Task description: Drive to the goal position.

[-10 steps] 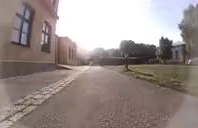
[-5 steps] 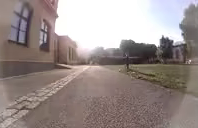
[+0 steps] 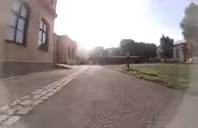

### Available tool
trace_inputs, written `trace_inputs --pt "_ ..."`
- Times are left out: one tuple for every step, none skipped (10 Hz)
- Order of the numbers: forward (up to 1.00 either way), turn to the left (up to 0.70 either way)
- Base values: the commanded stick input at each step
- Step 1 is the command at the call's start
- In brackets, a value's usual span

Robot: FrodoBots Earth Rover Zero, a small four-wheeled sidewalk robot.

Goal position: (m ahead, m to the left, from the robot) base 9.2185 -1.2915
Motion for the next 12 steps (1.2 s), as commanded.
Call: trace_inputs --pt "0.44 0.02" --pt "0.44 0.02" --pt "0.44 0.02" --pt "0.44 0.02" --pt "0.44 0.02" --pt "0.44 0.02" --pt "0.44 0.02" --pt "0.44 0.02" --pt "0.44 0.02" --pt "0.44 0.02" --pt "0.44 0.02" --pt "0.44 0.02"
